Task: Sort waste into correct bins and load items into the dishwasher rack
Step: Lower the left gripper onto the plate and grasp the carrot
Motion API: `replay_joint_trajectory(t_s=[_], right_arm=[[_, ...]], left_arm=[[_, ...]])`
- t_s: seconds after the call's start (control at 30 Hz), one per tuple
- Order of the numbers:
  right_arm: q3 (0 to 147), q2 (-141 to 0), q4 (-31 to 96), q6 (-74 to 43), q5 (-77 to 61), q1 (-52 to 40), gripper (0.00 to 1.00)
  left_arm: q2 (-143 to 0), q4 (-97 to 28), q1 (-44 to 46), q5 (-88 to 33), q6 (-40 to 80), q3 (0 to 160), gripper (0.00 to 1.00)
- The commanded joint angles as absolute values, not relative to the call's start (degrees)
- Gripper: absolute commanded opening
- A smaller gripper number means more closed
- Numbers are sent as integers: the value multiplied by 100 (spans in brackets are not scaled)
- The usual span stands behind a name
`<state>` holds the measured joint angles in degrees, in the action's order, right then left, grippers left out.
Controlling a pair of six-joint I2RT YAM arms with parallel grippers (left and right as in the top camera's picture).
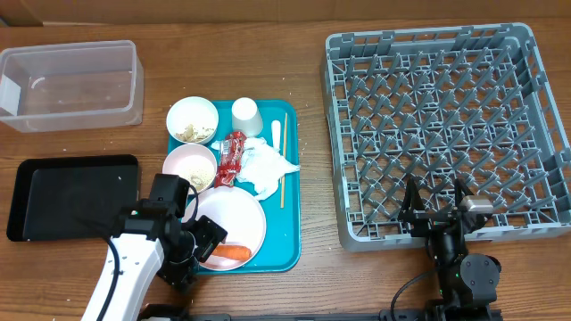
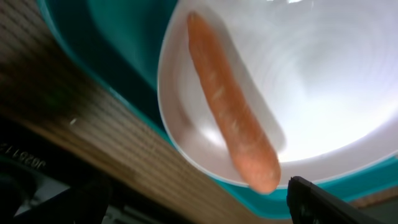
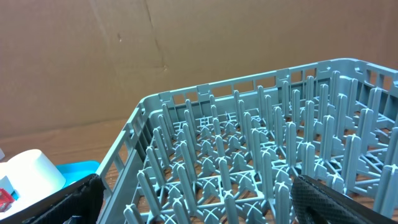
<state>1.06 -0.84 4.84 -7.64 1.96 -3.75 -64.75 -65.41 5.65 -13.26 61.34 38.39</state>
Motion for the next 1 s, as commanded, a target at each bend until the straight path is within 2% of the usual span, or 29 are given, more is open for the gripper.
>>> replay_joint_trajectory(t_s=[0.0,0.1,0.3,0.67,0.97], right_arm=[[45,-16,462,-740,248,-377,100],[45,-16,462,-740,248,-377,100],[45,-16,462,-740,248,-377,100],[45,-16,462,-740,248,-379,100],[45,-16,462,-740,248,-377,100]], left_arm=[[-6493,-6093,609,-934,7135,3605,92],[-6517,-5592,609,-1013,7159,3481,91],[-6635,-5522,681,-1057,7564,3481,91],[-7214,-4768,1319,-1050,8125,3481,90],[-7905,-4471,1326,-1243,8145,3481,84]])
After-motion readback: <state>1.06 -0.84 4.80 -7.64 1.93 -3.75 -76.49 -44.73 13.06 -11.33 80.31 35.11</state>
